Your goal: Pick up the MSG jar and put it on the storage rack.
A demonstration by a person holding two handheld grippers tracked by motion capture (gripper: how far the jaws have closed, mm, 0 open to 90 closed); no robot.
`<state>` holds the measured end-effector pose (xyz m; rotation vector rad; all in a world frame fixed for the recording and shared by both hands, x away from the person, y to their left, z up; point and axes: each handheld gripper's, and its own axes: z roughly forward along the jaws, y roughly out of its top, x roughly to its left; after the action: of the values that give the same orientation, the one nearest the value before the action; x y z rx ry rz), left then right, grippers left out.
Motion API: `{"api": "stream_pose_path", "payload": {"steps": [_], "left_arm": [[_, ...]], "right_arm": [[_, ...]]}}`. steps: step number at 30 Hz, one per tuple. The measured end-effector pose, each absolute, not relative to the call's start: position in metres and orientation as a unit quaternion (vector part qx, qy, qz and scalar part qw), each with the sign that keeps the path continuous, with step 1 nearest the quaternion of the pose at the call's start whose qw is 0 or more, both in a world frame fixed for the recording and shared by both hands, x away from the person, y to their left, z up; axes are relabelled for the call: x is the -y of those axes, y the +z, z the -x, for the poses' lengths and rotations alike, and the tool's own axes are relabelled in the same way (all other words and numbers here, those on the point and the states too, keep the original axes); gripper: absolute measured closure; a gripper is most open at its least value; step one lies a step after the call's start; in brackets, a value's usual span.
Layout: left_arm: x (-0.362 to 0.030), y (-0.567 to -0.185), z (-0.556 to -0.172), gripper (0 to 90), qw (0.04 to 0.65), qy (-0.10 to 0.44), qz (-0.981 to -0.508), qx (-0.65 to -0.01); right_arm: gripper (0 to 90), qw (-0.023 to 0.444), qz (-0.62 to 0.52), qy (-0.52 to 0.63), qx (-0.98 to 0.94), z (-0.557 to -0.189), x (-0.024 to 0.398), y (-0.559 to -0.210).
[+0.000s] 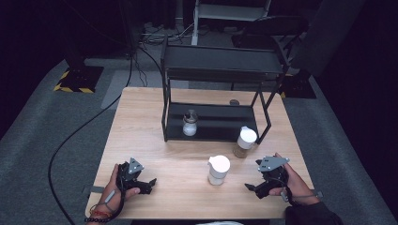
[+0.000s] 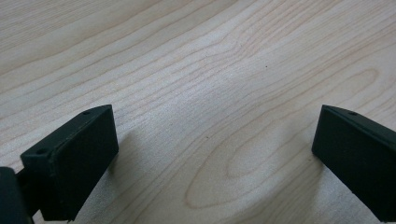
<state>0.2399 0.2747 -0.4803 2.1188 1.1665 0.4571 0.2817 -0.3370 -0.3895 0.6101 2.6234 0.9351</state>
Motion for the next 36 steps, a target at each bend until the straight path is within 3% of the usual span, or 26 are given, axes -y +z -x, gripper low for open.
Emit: {"api": "stream_pose_path", "payload": {"steps": [11,36], "left_arm": [[-0.275,-0.480,-0.240,0.4,0.334,0.175,-0.811,-0.447],[-0.275,-0.480,-0.240,0.4,0.333,0.175,-0.811,-0.447]], "right_arm": [[2.0,0.112,-0.205,0.330,-0.915,-0.295,0.319,-0.374],[2.3,0.090,-0.168,0.325,-0.926,-0.312,0.274,-0.358]]}}
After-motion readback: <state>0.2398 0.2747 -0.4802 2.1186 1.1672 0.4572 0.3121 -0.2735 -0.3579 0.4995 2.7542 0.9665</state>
